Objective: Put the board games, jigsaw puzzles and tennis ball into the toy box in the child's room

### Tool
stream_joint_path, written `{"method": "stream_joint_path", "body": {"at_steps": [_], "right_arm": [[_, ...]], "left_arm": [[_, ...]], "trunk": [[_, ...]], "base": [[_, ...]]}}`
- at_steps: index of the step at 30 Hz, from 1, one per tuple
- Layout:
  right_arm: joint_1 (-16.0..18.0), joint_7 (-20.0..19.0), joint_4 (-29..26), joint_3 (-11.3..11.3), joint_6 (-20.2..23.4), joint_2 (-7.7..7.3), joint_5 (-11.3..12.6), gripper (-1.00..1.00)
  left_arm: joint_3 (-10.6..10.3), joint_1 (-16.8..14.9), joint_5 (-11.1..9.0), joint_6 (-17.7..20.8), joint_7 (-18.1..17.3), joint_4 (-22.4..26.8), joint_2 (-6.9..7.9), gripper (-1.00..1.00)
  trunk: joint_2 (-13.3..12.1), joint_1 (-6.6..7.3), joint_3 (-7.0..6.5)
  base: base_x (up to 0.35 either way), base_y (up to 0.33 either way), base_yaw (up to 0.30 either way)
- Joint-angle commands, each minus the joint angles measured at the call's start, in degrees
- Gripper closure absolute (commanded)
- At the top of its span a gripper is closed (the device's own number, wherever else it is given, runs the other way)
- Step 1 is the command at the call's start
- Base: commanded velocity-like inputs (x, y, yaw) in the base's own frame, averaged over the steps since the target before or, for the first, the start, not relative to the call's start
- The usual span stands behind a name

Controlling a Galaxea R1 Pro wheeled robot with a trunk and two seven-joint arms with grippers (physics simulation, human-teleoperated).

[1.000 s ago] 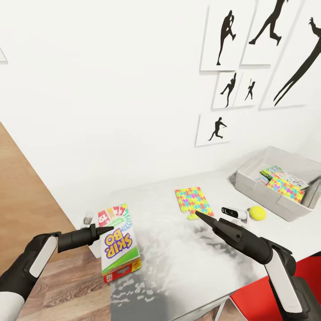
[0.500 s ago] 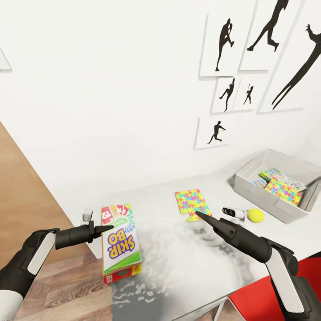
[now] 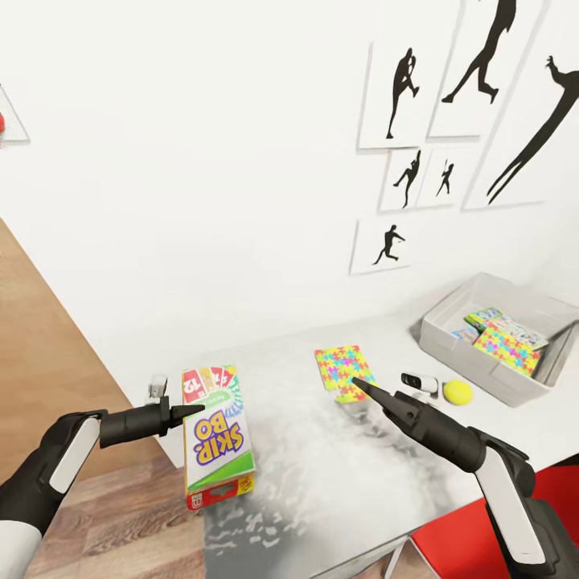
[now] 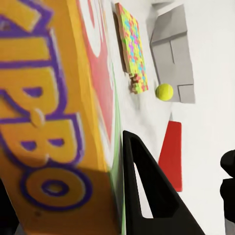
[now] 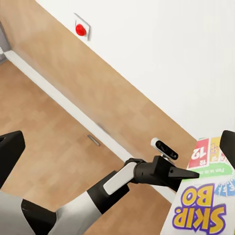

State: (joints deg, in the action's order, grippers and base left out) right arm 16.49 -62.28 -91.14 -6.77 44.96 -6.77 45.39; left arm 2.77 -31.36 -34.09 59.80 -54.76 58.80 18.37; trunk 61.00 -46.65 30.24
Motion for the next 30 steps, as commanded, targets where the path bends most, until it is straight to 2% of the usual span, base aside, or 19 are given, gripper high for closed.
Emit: {"method": "stream_joint_path", "body": {"at_steps": [1, 24, 27, 30], "right_arm": [[0.0, 0.0, 0.0, 0.0, 0.3, -0.02, 0.2, -1.00], [0.0, 0.2, -0.1, 0.3, 0.1, -0.04, 0.1, -1.00], [0.0, 1.6, -0.1, 0.0, 0.1, -0.14, -0.1, -1.00], [0.0, 5.1, -0.1, -0.3, 0.2, -0.58, -0.4, -1.00]], "left_arm": [[0.0, 0.0, 0.3, 0.1, -0.3, 0.0, 0.00, 1.00], [0.0, -0.1, 0.3, 0.1, -0.3, 0.0, 0.00, 1.00], [0.0, -0.1, 0.3, 0.1, -0.3, 0.1, 0.03, 1.00], [0.1, -0.1, 0.2, 0.1, -0.4, 0.2, 0.59, 1.00]], "trunk": [[-0.4, 0.22, -0.13], [-9.6, 5.28, -4.26], [-10.8, 5.93, -4.80], [-12.0, 6.59, -5.34]], "base": [[0.000, 0.000, 0.000], [0.000, 0.000, 0.000], [0.000, 0.000, 0.000], [0.000, 0.000, 0.000]]}}
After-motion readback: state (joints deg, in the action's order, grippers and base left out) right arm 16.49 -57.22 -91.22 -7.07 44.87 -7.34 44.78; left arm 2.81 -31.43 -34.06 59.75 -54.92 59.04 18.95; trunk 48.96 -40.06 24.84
